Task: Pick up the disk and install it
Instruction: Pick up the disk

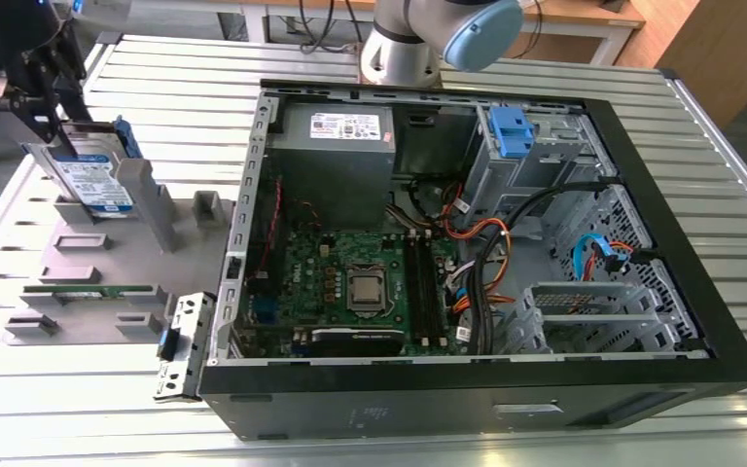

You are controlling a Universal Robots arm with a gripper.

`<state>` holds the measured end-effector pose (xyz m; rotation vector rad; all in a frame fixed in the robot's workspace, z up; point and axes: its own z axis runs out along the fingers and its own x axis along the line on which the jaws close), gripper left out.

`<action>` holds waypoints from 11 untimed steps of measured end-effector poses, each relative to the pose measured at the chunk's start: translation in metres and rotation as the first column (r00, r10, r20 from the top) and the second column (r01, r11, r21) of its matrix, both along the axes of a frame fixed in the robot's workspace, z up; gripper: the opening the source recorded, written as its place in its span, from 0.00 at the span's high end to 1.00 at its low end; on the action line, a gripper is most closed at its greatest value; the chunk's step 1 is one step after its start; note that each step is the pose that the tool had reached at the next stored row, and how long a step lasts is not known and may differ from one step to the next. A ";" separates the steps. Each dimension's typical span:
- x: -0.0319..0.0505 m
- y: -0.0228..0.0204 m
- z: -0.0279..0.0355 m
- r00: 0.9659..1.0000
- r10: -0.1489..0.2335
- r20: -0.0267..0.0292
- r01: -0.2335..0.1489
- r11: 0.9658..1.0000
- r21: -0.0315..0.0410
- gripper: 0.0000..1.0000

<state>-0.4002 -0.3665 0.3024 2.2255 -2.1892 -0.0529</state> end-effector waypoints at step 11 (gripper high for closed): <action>-0.0007 0.0000 -0.0064 1.000 0.015 0.000 -0.015 1.000 0.000 0.42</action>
